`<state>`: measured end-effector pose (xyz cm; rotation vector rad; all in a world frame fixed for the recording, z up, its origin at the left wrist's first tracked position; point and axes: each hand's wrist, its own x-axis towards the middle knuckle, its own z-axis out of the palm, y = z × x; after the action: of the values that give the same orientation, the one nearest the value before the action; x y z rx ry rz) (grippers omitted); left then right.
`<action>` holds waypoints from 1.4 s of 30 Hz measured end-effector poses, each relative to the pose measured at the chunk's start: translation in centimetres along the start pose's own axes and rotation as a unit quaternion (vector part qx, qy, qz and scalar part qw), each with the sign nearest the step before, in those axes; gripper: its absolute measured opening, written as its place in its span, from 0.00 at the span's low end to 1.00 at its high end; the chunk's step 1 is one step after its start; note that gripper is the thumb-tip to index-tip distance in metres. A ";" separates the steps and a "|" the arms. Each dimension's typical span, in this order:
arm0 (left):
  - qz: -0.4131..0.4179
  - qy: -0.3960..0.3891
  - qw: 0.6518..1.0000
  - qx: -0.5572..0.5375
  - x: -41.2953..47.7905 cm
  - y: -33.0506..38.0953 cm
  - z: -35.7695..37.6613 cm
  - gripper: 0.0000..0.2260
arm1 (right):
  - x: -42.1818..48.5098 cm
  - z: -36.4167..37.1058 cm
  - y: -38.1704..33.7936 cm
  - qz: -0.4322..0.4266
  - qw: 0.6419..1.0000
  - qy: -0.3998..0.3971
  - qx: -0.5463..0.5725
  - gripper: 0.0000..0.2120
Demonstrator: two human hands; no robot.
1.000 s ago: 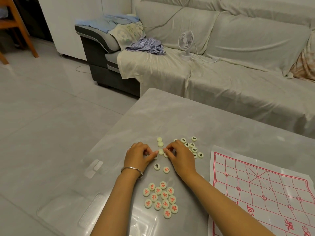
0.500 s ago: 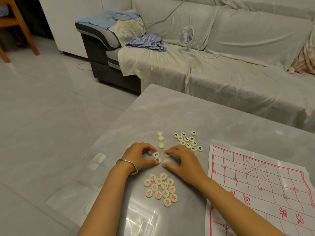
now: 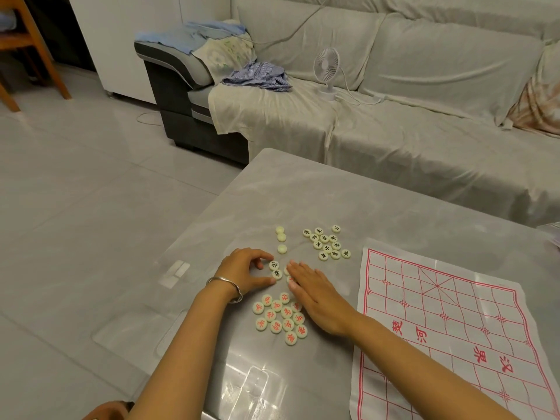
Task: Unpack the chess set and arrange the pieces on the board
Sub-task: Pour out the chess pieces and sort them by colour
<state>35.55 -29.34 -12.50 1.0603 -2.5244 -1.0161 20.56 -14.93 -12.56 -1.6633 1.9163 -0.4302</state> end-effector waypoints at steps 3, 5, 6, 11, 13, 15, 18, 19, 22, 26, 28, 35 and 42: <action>-0.002 -0.008 1.000 -0.012 0.0 -0.1 -0.1 0.20 | -2.3 1.1 -0.1 -0.019 0.999 -0.028 -0.025 0.26; -0.006 -0.015 1.000 -0.021 0.0 0.0 -0.3 0.19 | -3.1 1.3 -0.3 -0.031 0.998 -0.047 -0.035 0.26; -0.013 -0.016 0.999 -0.032 0.0 -0.1 -0.4 0.18 | -3.1 1.1 -0.4 -0.036 0.997 -0.051 -0.039 0.26; -0.060 0.048 0.993 -0.084 0.1 -0.9 -1.5 0.15 | -0.5 -0.4 -1.8 -0.038 0.998 -0.037 -0.016 0.25; -0.063 0.072 0.990 -0.100 0.2 -1.0 -1.4 0.14 | 0.8 -0.2 -2.3 -0.049 0.996 -0.054 -0.042 0.26; -0.063 0.081 0.989 -0.106 0.4 -1.0 -1.1 0.13 | 1.5 0.0 -2.1 -0.047 0.994 -0.067 -0.071 0.26; -0.051 0.091 0.989 -0.108 0.7 -0.7 -0.5 0.12 | 1.6 -0.5 -0.2 -0.044 0.990 -0.060 -0.123 0.27; -0.044 0.093 0.989 -0.110 0.9 -0.4 -0.4 0.11 | 1.5 -0.8 0.7 -0.043 0.987 -0.049 -0.148 0.28; -0.032 0.088 0.991 -0.098 1.3 0.3 0.3 0.10 | 1.6 -2.3 3.6 -0.020 0.977 -0.003 -0.212 0.35; -0.006 0.086 0.996 -0.030 2.0 0.6 1.4 0.18 | 2.6 -3.9 5.2 0.000 0.973 0.035 -0.228 0.38; -0.009 0.087 0.996 -0.023 2.4 0.5 1.6 0.20 | 3.2 -3.8 4.3 -0.011 0.974 0.074 -0.214 0.34; -0.056 0.124 0.989 -0.054 3.0 -0.6 1.3 0.20 | 9.5 -1.1 -0.9 -0.004 0.992 0.121 -0.040 0.30; -0.061 0.153 0.979 -0.118 2.5 -1.6 0.2 0.16 | 9.5 -0.4 -0.1 -0.103 0.987 0.116 -0.033 0.17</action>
<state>34.57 -31.77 -13.93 1.2069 -2.0626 -1.0604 19.71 -24.26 -14.12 -1.9371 1.9442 -0.6742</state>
